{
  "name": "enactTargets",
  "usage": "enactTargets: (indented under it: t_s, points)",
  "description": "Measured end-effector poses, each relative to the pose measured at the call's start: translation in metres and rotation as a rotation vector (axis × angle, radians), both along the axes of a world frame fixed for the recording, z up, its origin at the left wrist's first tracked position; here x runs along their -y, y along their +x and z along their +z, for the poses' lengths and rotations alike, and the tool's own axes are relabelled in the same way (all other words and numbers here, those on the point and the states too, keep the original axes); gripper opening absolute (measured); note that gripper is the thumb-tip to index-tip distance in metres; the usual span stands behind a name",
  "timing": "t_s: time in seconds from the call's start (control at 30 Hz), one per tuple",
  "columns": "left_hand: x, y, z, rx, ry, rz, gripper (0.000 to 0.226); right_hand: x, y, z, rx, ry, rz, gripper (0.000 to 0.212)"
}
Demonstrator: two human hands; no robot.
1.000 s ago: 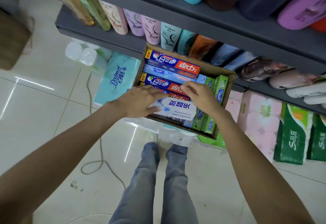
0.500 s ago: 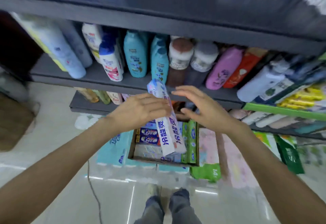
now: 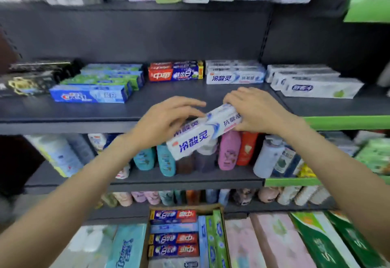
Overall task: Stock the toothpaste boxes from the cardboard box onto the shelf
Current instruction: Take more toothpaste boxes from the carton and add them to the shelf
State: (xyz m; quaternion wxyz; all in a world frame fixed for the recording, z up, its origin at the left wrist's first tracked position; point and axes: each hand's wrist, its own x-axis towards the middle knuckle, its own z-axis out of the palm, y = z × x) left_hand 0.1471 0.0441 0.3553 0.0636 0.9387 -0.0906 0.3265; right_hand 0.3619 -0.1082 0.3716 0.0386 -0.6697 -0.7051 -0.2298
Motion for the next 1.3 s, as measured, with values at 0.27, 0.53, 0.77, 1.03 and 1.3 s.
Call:
enactTargets:
  t_s: [0.27, 0.53, 0.77, 1.03, 1.3]
  points:
    - [-0.051, 0.109, 0.024, -0.345, -0.325, 0.472, 0.059, -0.031, 0.1, 0.016, -0.166, 0.042, -0.316, 0.074]
    - [-0.086, 0.2, -0.008, -0.161, -0.713, 0.616, 0.05, -0.066, 0.169, -0.006, -0.136, -0.04, -0.438, 0.044]
    - [-0.039, 0.141, -0.012, 0.108, -0.762, 0.613, 0.038, -0.033, 0.091, -0.027, -0.33, 0.302, -0.12, 0.03]
    - [0.045, -0.018, -0.085, -0.212, -0.508, 0.667, 0.036, 0.019, -0.039, -0.12, -0.425, 0.389, 0.008, 0.014]
    - [0.05, -0.097, -0.251, -0.726, -0.66, 0.83, 0.033, 0.026, -0.101, -0.25, -0.61, -0.188, -0.047, 0.02]
